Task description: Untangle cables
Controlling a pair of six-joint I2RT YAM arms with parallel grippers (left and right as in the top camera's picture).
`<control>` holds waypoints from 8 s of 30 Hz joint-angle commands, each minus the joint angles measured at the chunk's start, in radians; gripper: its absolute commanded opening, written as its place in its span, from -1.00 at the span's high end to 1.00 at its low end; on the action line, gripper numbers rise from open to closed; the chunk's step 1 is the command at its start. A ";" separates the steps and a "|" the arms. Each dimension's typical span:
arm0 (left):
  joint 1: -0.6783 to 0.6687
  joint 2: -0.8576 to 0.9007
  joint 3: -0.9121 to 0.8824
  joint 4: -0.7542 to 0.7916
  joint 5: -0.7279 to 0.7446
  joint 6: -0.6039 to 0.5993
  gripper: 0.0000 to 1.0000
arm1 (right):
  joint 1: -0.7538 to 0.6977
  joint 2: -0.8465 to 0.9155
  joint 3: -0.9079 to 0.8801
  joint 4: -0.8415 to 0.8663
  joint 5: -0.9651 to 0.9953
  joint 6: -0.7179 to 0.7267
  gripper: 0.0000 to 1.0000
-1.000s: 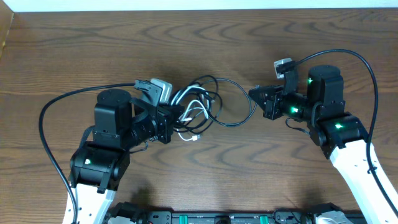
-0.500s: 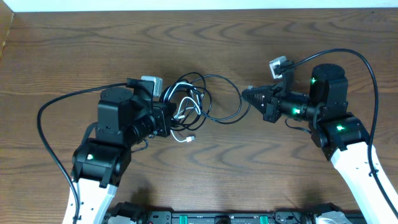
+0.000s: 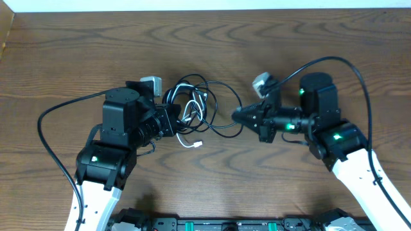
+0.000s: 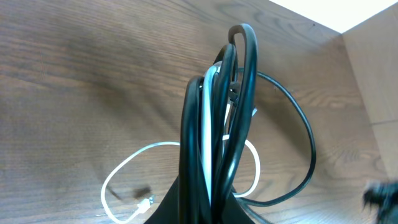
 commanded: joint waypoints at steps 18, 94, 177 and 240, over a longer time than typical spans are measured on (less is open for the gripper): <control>0.002 -0.001 0.006 0.158 0.029 -0.129 0.85 | 0.173 -0.010 0.011 -0.273 0.276 -0.124 0.85; 0.002 -0.002 0.006 -0.007 0.701 0.801 0.85 | 0.169 -0.145 0.011 -0.232 0.953 -0.307 -0.84; 0.002 -0.002 0.006 -0.006 0.757 0.800 0.85 | -0.637 -0.119 0.011 -0.528 0.961 -0.108 -0.81; 0.001 -0.002 0.006 -0.142 1.041 1.014 0.85 | -0.693 -0.119 0.011 -0.584 0.783 -0.045 -0.82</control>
